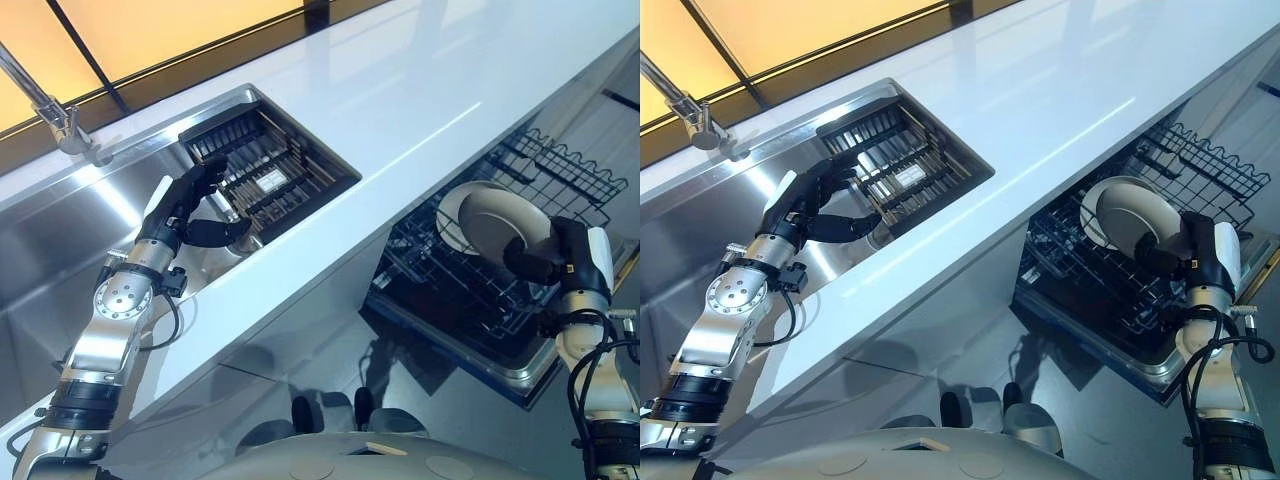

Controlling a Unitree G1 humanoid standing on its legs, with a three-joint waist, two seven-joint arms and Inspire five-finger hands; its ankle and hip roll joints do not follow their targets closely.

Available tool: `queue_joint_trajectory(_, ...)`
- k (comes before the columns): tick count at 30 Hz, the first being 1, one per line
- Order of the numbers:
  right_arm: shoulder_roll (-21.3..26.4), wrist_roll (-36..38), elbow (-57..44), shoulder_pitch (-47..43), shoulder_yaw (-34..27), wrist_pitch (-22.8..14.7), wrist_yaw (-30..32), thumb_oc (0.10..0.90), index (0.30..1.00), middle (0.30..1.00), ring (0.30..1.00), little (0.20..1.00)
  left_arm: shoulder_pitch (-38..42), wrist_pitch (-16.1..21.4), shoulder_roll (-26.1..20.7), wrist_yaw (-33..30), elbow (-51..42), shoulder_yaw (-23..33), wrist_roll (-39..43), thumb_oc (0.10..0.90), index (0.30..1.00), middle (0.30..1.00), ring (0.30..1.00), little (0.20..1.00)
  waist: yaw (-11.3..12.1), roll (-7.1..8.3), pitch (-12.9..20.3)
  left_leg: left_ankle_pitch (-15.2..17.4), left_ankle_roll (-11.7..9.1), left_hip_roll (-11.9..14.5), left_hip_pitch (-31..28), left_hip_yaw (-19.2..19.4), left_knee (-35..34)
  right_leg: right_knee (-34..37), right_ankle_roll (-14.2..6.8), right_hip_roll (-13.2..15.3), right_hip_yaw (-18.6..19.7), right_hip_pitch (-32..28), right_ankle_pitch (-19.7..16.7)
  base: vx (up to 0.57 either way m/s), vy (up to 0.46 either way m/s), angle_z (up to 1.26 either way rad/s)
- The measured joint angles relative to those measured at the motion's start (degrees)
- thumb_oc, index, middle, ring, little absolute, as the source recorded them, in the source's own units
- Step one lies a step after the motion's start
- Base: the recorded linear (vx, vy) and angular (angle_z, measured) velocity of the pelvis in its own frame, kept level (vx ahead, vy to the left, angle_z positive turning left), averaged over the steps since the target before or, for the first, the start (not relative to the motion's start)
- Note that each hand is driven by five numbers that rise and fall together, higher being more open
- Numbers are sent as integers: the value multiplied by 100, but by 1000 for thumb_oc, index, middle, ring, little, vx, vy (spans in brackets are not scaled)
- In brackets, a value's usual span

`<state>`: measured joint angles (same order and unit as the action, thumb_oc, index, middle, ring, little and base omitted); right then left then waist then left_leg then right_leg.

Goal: Pick up plates and place into dishwasher.

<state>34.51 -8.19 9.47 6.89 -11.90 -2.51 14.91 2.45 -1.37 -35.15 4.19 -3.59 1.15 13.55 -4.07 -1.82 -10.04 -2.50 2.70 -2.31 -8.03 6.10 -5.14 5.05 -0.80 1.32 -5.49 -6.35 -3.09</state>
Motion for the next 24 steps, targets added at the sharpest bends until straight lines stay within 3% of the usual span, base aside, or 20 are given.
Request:
queue_joint_trajectory(4,34,-217,263,-226,201,204,9,100,300,300,300,200,-12,25,62,-30,0,-1,9,800,900,900,900,900,59,1,0,-3,-1,0,1,-23,-3,0,0,0,-30,-6,0,5,-2,1)
queue_joint_trajectory(14,106,-954,1099,-777,846,1252,48,100,300,300,300,200,-78,35,97,-76,21,-30,118,800,900,900,900,900,284,19,-13,-61,-15,1,55,-169,0,1,-4,5,-221,-16,3,14,-6,8)
queue_joint_trajectory(22,96,-1164,1311,-931,1075,1666,100,100,300,300,300,200,-208,35,148,-90,21,-31,120,800,900,900,900,900,411,35,-48,-79,-26,5,28,-281,-12,1,-63,6,-326,-90,44,17,5,8)
queue_joint_trajectory(23,88,-1162,1310,-947,1087,1693,85,127,324,324,324,227,-211,35,151,-90,21,-31,120,800,900,900,900,900,421,48,-62,-81,-29,5,30,-295,-13,1,-65,6,-336,-92,45,10,3,3)
queue_joint_trajectory(24,84,-1162,1310,-956,1101,1703,80,366,528,528,528,466,-214,35,151,-90,21,-31,119,800,900,900,900,900,421,54,-68,-82,-31,5,31,-303,-13,1,-65,6,-342,-93,45,11,6,4)
